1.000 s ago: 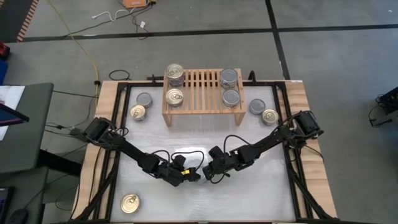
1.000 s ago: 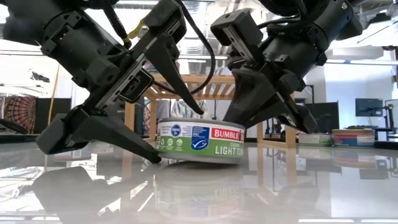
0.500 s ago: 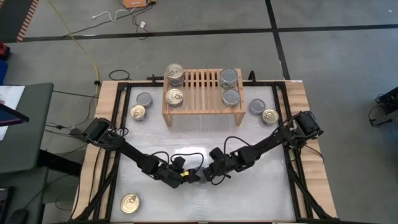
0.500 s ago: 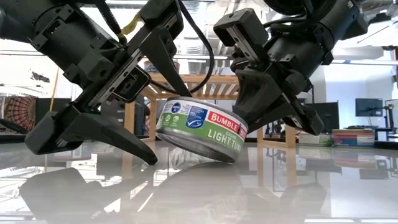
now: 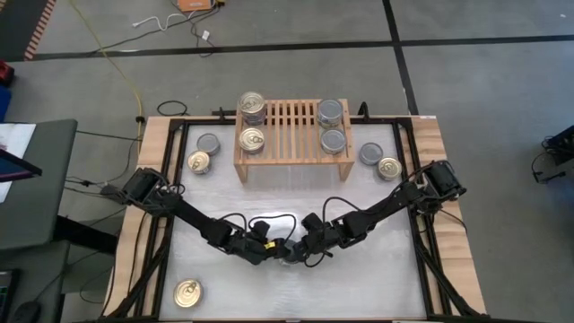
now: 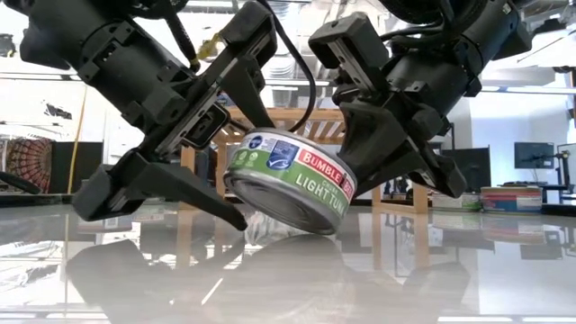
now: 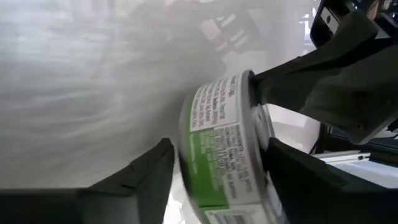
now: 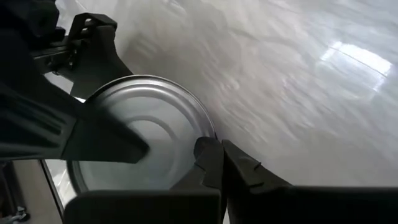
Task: Stack canned seafood by type on shelf
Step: Stack the green tuna can on top of the other green tuna can on the shelf
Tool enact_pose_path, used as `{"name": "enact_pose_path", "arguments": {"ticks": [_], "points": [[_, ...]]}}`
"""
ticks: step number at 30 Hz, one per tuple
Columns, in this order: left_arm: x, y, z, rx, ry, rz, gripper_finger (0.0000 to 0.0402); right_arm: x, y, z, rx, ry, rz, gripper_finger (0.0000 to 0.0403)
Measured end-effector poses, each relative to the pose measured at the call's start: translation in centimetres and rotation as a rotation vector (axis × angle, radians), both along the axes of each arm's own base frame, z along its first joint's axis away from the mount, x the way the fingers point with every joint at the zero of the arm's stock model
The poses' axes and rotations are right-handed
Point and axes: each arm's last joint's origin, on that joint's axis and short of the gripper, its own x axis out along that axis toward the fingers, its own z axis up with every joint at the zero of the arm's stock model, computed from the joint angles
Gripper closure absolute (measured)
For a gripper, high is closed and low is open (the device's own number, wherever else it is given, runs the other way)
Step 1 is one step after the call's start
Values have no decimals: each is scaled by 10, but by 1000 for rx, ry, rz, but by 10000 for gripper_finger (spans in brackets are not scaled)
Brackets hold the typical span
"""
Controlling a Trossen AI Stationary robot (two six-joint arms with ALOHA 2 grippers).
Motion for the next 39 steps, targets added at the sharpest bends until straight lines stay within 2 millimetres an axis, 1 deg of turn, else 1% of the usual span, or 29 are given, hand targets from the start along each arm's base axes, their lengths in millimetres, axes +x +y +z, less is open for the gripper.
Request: {"name": "enact_pose_path", "arguments": {"ticks": [5,8,11,15,21,23,26,29,33,39], "points": [[2,3,0,4,9,-50,218,0,-2,2,1,-2,-1,379],[4,7,1,10,10,-81,251,0,-3,5,-10,-5,28,378],[5,11,6,34,5,-121,271,-3,-4,13,-29,-13,54,374],[7,21,13,81,-2,-151,273,-8,-7,25,-54,-10,65,356],[9,39,20,117,24,-205,268,-22,-14,42,-88,49,67,309],[8,44,23,134,26,-235,268,-31,-18,46,-107,104,69,294],[9,51,30,158,7,-264,268,-50,-21,55,-157,208,63,275],[10,61,38,187,-14,-275,268,-68,-21,62,-252,292,82,263],[11,74,48,210,-44,-286,267,-83,-20,62,-333,401,159,257],[11,88,64,233,-108,-299,267,-88,-7,53,-347,434,183,269]]}}
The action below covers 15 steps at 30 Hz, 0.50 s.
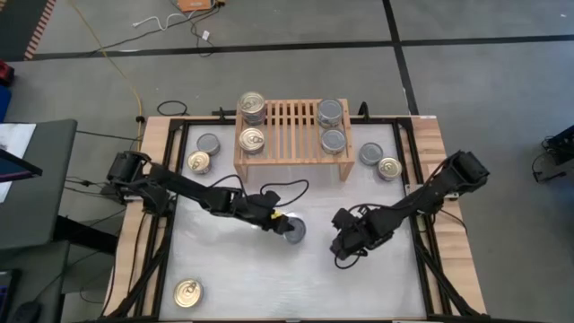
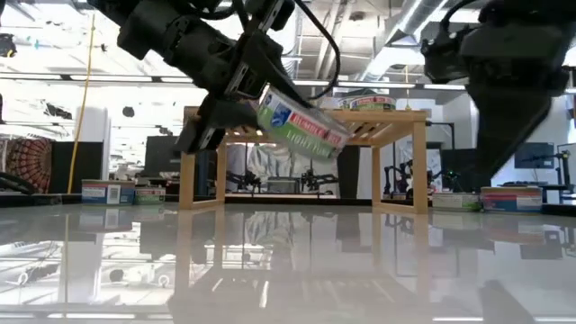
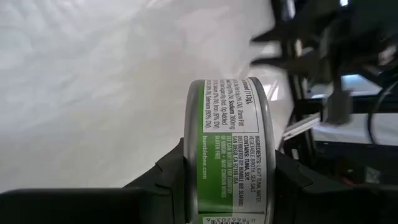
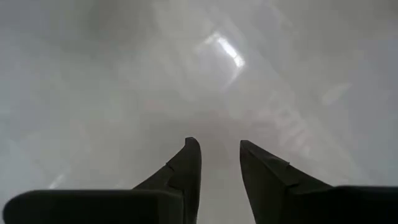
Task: Stack canned seafood by type on shelf
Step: Stack the green tuna can on top of the other green tuna can on the shelf
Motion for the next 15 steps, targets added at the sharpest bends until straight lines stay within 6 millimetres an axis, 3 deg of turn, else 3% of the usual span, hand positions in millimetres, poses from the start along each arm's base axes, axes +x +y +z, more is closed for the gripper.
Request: {"name": "enact_pose_path", "arguments": {"ticks": [7,15], "points": [[-4,8,20,27,-71,-9,266,-10,7,-2,44,24,-19,274],[-5,12,27,28,-105,-1,266,-45,4,-17,153,-61,-88,274]]}}
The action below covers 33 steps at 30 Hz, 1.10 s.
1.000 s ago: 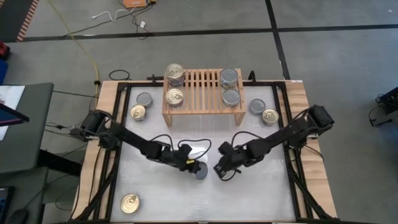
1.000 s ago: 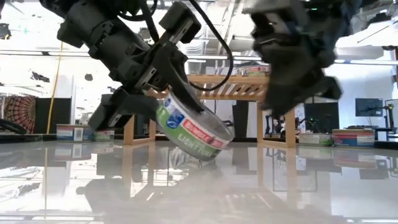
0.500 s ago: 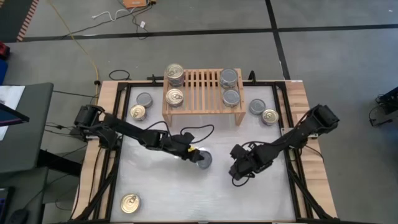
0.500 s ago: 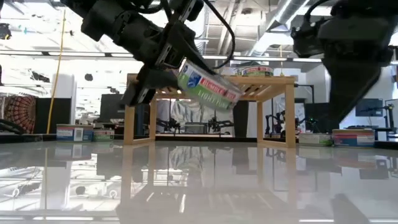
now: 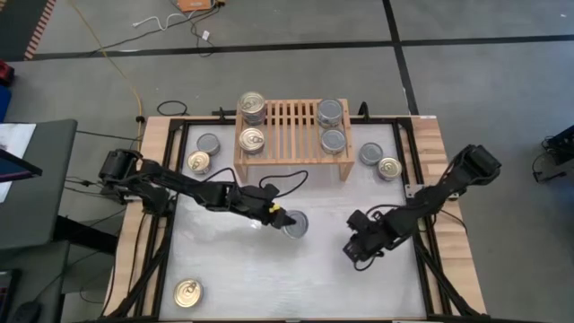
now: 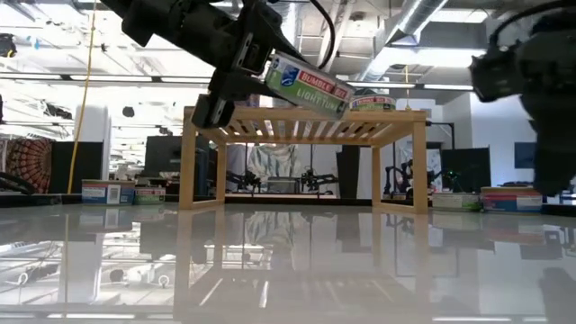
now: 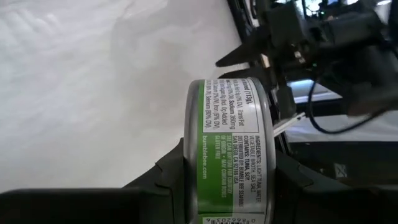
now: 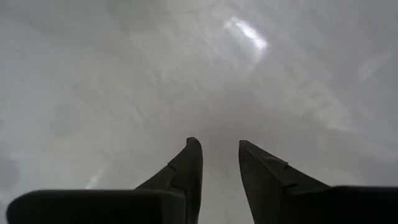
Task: Stack canned seafood by type on shelf
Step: Stack the green tuna can on top of the other green tuna can on the shelf
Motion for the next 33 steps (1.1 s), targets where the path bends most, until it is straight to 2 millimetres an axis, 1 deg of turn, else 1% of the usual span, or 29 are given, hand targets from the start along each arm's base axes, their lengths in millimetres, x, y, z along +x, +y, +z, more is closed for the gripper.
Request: {"name": "enact_pose_path", "arguments": {"ticks": [4,6,12,17,25,29,33], "points": [[1,-1,3,-9,-27,-7,266,-12,-2,-2,85,-123,6,274],[2,0,6,-14,-61,-6,266,-16,-4,-3,90,-163,9,274],[11,6,25,23,-133,0,266,-15,-9,-6,95,-193,-13,274],[19,18,47,59,-173,-7,266,-10,-12,-10,87,-185,-36,274],[29,37,83,109,-208,27,266,-7,-13,-9,82,-207,-12,275],[31,51,99,141,-217,57,266,-6,-13,-9,81,-214,-1,274],[32,68,111,158,-216,88,266,-6,-13,-9,81,-214,0,274]]}}
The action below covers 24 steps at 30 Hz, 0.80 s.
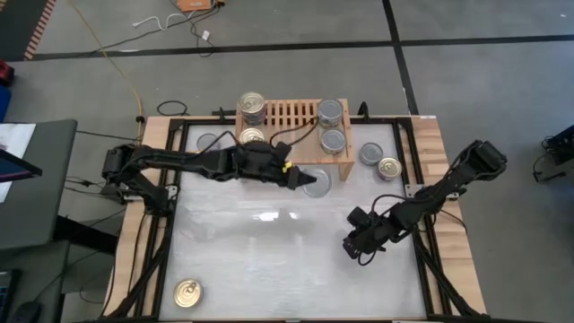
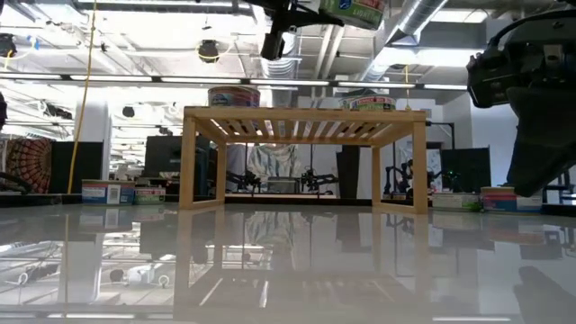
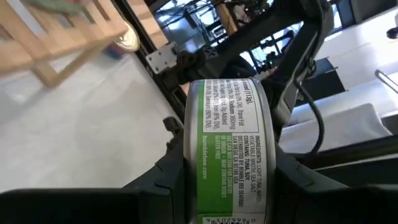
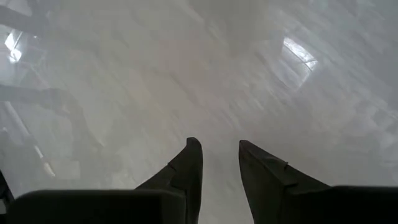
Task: Stack canned seafood by type on shelf
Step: Stack the green tuna can on top of the other green tuna can on the shelf
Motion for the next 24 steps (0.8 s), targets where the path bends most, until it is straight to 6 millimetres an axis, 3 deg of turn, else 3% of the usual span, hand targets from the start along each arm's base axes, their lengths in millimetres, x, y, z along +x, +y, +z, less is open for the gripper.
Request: {"name": "enact_pose_path", "arguments": {"ticks": [18,24], "points": [[-10,85,47,57,8,151,266,3,-5,0,-19,-1,6,274],[18,110,49,65,1,150,266,7,-13,0,-35,-4,-2,274]]}}
